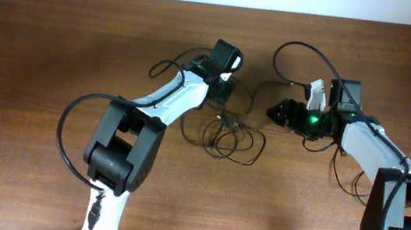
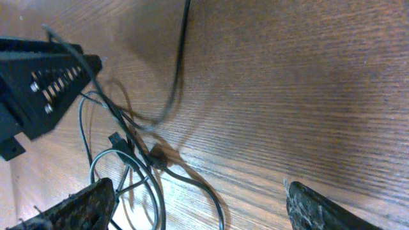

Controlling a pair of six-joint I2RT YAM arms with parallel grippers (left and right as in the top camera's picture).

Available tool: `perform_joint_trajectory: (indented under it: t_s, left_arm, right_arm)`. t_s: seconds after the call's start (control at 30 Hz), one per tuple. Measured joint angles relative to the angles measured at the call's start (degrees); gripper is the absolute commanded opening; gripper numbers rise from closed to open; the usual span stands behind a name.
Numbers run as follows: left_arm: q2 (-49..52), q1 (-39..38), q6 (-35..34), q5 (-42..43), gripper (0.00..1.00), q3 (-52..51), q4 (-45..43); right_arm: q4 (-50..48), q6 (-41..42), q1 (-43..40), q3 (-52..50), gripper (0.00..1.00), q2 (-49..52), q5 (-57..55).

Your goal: Untangle cables

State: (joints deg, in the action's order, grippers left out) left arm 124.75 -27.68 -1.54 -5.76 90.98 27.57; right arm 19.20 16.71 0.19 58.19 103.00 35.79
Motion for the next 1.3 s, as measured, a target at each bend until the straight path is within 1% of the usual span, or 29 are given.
perform_joint_trajectory:
  t_s: [0.03, 0.1, 0.13, 0.2, 0.27, 0.33, 0.37, 0.43, 0.47, 0.53, 0.57, 0.6, 0.7, 0.83, 0.9, 0.97, 1.0, 1.1, 1.13, 1.2, 1.27, 1.3]
  left_arm:
    - [0.00, 0.00, 0.37, 0.02, 0.00, 0.00, -0.04]
    - [-0.02, 0.00, 0.48, 0.35, 0.00, 0.44, 1.18]
    - [-0.50, 0.00, 0.48, 0.92, 0.00, 0.85, 2.93]
    - [-5.70, 0.15, -0.31, 1.70, 0.00, 1.86, 9.20]
    - [-15.89, 0.98, -2.67, 2.93, 0.00, 2.47, 10.86]
    - [-30.21, 2.47, -4.24, 5.01, 0.00, 4.76, 10.56]
    - [-35.17, 2.82, -4.52, 5.42, 0.00, 5.44, 10.34]
    - [-44.19, 2.95, -4.98, 6.12, 0.00, 6.01, 11.04]
    - [-47.15, 2.95, -5.18, 6.49, 0.00, 6.05, 12.52]
    - [-49.24, 2.95, -5.35, 6.73, 0.00, 6.21, 17.44]
    - [-49.00, 2.95, -5.64, 6.88, 0.00, 6.21, 19.74]
    - [-48.30, 2.95, -6.34, 6.95, 0.00, 6.14, 24.20]
    - [-45.38, 2.95, -7.30, 7.67, 0.00, 5.79, 30.10]
    - [-44.72, 2.95, -7.58, 11.96, 0.00, 5.62, 35.67]
    - [-45.62, 3.30, -8.83, 14.21, 0.00, 5.60, 35.52]
    - [-49.13, 4.37, -11.10, 15.17, 0.00, 5.55, 32.54]
    - [-54.10, 5.33, -12.35, 15.45, 0.00, 5.60, 28.20]
    - [-66.69, 5.57, -13.38, 15.32, 0.00, 6.34, 20.20]
    - [-72.28, 5.60, -13.57, 14.75, 0.00, 6.80, 18.29]
    - [-78.44, 5.57, -13.79, 12.37, 0.00, 7.56, 18.08]
    - [-81.35, 5.57, -13.99, 8.55, 0.00, 8.02, 19.50]
    - [-81.85, 5.57, -14.58, 4.00, 0.00, 7.98, 21.49]
  right_arm:
    - [0.04, -0.07, 0.00, 0.00, 0.75, 0.00, 0.02]
    - [0.13, 0.28, -0.07, 0.00, 0.76, 0.00, 0.28]
    - [0.07, 0.24, -0.22, 0.00, 0.77, 0.00, 1.33]
    - [0.02, 0.02, -1.09, 0.00, 0.79, 0.00, 4.68]
    - [0.09, -0.22, -1.81, 0.00, 0.79, 0.00, 7.41]
    - [0.07, -0.20, -1.95, 0.00, 0.80, 0.00, 9.94]
    - [-0.24, -0.26, -1.95, 0.00, 0.81, 0.00, 12.26]
    - [-2.99, -0.48, -1.95, -0.02, 0.86, 0.00, 19.67]
    - [-5.38, -0.44, -1.95, 0.00, 0.88, 0.00, 25.46]
    - [-6.32, -0.66, -1.92, 0.00, 0.89, 0.00, 32.09]
    - [-6.36, -0.66, -1.92, 0.00, 0.89, 0.00, 33.64]
    - [-6.40, -0.66, -1.92, 0.00, 0.88, 0.00, 34.84]
    - [-6.43, -0.68, -1.92, 0.00, 0.89, 0.00, 36.54]
    - [-4.31, -0.66, -1.92, 0.00, 0.89, 0.00, 36.96]
    - [-2.49, -0.68, -1.92, 0.00, 0.89, 0.00, 37.07]
    - [-1.51, -0.68, -1.92, 0.00, 0.89, 0.00, 36.94]
    - [-1.01, -0.63, -1.92, 0.00, 0.89, 0.00, 36.59]
    - [-0.52, -0.66, -1.92, 0.00, 0.92, 0.00, 35.78]
    - [-0.52, -0.63, -1.92, 0.00, 0.92, 0.00, 35.63]
    - [-0.48, -0.66, -1.92, 0.00, 0.94, 0.00, 35.63]
    - [-0.48, -0.66, -1.92, 0.00, 0.95, 0.00, 35.63]
    - [-0.46, -0.68, -1.92, 0.00, 0.95, 0.00, 35.63]
